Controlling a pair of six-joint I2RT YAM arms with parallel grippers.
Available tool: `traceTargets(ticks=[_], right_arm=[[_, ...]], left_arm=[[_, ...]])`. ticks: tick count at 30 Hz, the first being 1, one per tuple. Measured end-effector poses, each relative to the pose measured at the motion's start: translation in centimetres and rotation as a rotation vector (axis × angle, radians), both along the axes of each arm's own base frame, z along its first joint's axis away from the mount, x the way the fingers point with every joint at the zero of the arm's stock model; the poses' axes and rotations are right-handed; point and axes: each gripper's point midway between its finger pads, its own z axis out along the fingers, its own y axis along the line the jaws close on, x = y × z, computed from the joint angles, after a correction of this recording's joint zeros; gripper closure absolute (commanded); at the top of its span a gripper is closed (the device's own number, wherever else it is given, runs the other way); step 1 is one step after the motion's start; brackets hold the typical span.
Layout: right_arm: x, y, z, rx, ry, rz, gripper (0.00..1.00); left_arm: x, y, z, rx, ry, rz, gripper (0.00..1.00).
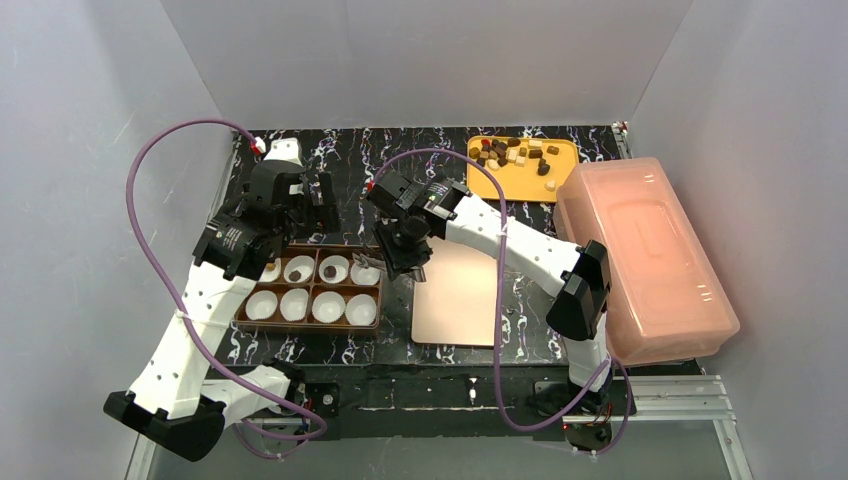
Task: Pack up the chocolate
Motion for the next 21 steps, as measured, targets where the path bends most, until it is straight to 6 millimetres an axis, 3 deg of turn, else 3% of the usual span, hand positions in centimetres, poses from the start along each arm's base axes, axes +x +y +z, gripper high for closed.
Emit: traceTargets(ticks=[7, 21], right_arm=[[0.07, 0.04, -0.06, 0.0, -0.004, -0.001, 0.52], [0.77, 0.19, 0.77, 0.007, -0.04, -0.013, 0.51]], left_arm=[[0.01, 0.0, -0.02, 0.001, 0.001, 0.0, 0.0], [0.01, 0.01, -0.01, 0.001, 0.0, 0.0, 0.01]])
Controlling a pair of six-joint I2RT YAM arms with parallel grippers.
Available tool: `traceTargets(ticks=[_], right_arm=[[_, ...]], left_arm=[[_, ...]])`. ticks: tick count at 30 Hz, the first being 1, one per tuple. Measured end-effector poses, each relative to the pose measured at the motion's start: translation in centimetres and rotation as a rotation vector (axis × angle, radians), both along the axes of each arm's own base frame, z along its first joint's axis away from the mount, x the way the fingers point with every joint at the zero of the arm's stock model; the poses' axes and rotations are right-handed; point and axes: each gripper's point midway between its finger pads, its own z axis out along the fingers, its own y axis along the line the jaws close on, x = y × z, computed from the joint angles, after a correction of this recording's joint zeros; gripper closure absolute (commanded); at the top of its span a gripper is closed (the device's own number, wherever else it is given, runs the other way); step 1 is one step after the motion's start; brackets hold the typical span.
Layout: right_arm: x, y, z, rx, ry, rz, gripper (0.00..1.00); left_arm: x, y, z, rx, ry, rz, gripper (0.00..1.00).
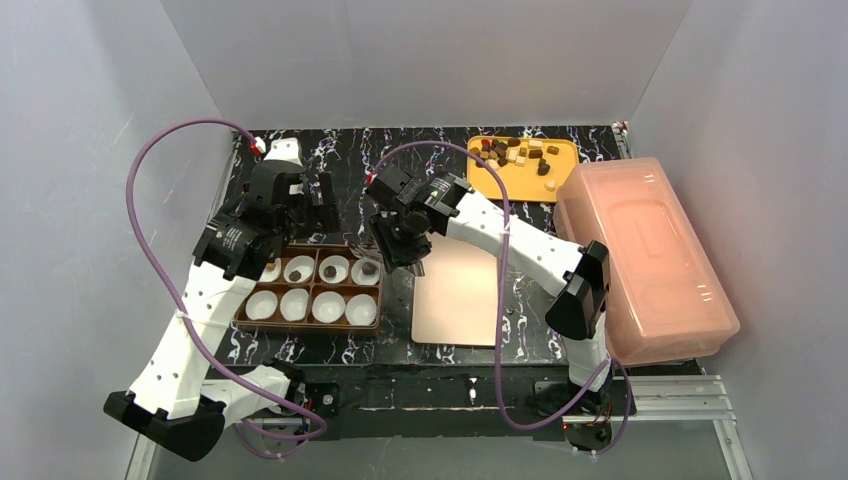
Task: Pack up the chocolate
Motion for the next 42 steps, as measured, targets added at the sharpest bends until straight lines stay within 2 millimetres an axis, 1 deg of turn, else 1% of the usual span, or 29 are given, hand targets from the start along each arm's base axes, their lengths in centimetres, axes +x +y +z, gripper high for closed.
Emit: traceTargets(ticks=[3, 6, 8, 10, 15, 18, 20, 24, 27, 29, 32, 37, 42], right_arm=[[0.8, 0.2, 1.5, 0.023, -0.037, -0.011, 0.51], [1.9, 0.0, 2.5, 0.04, -0.066, -0.031, 0.51], [2.9, -0.6, 2.6, 0.035, -0.075, -0.057, 0.51], [4.4, -1.9, 2.5, 0.018, -0.081, -0.096, 0.51], [9.2, -6.4, 3.0, -0.014, -0.123, -0.234, 0.51], [12.2, -9.7, 3.7, -0.033, -0.16, -0.335, 0.51], [14.4, -12.3, 3.8, -0.058, -0.184, -0.41, 0.51], [17.6, -17.2, 3.6, -0.114, -0.211, -0.539, 0.51], [19.6, -20.3, 3.1, -0.153, -0.217, -0.62, 0.51], [21.1, -21.7, 2.7, -0.17, -0.219, -0.659, 0.51], [23.3, -22.8, 1.9, -0.183, -0.218, -0.699, 0.51], [26.0, -24.8, -0.2, -0.221, -0.201, -0.754, 0.51], [27.4, -27.4, -2.8, -0.279, -0.168, -0.81, 0.51]], left_arm=[[0.0, 0.0, 0.0, -0.001, -0.001, 0.0, 0.0], [0.0, 0.0, 0.4, -0.004, -0.009, 0.0, 0.0], [0.0, 0.0, 0.9, -0.01, -0.021, -0.001, 0.01], [0.0, 0.0, 1.3, -0.015, -0.032, -0.001, 0.01], [-0.2, 0.0, 1.7, -0.023, -0.043, -0.003, 0.01], [-0.2, -0.2, 1.7, -0.03, -0.043, -0.011, 0.01], [0.0, -0.5, 1.6, -0.04, -0.046, -0.019, 0.01], [0.1, -1.0, 0.4, -0.053, -0.026, -0.034, 0.0], [0.0, -1.3, -0.7, -0.053, 0.004, -0.044, 0.0], [-0.1, -1.4, -1.3, -0.053, 0.02, -0.05, 0.0], [-0.1, -1.6, -1.5, -0.06, 0.022, -0.058, 0.01], [0.1, -2.0, -1.4, -0.073, 0.012, -0.068, 0.01], [0.3, -2.3, -1.2, -0.084, 0.006, -0.079, 0.0]])
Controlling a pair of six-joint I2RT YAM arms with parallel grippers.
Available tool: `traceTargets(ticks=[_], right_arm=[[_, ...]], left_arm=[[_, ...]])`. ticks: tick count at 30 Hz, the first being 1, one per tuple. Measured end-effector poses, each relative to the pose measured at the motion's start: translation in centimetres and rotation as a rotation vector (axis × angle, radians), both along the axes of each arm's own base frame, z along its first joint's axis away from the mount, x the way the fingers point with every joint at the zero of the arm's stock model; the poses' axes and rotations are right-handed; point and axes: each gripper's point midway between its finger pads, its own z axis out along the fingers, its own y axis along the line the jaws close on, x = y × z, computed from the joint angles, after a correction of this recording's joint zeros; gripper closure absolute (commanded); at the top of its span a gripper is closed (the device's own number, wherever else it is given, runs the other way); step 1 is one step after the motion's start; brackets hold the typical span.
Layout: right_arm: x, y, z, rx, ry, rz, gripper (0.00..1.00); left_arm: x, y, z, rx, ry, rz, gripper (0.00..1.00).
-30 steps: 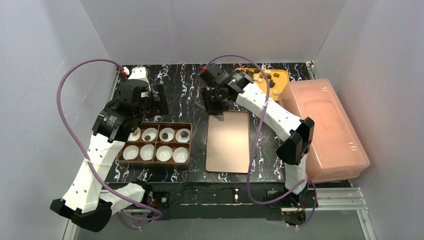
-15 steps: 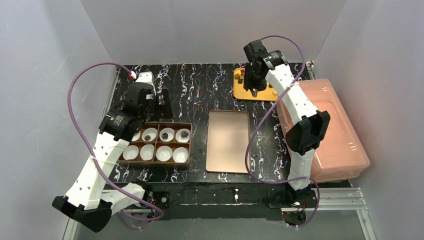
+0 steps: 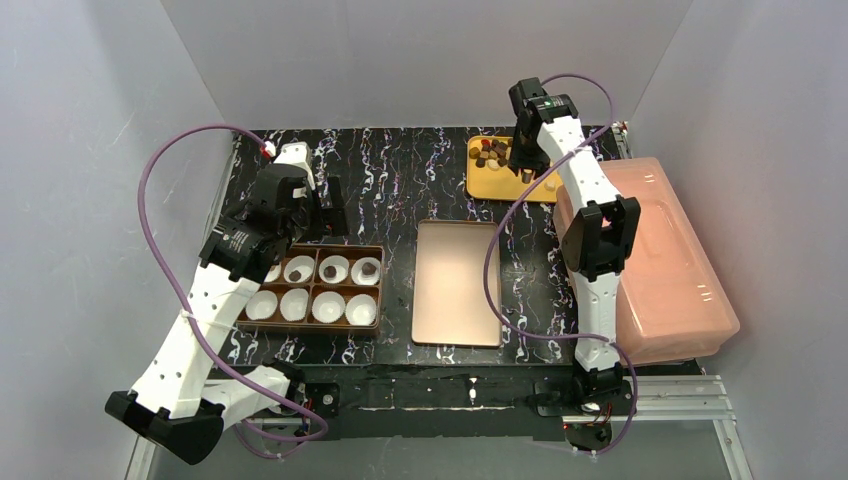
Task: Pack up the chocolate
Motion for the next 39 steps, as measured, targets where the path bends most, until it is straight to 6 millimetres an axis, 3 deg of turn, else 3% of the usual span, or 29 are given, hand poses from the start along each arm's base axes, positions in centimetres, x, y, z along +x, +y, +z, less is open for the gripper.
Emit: traceTargets(ticks=[6, 11, 32, 39], right_arm=[[1.4, -2.8, -2.3, -0.032, 0.029, -0.073, 0.51], [2.9, -3.9, -3.2, -0.038, 0.023, -0.107, 0.51], [2.1, -4.9, -6.0, 0.015, 0.087, -0.169, 0.52], [1.4, -4.0, -4.6, 0.077, 0.073, -0.164, 0.57]], left_arm=[[0.0, -0.1, 0.0, -0.002, 0.002, -0.006, 0.01], [0.0, -0.1, 0.0, -0.002, 0.002, -0.007, 0.01], [-0.1, -0.3, -0.2, -0.005, 0.01, -0.016, 0.0], [-0.2, -0.4, -0.3, -0.009, 0.012, -0.022, 0.0]])
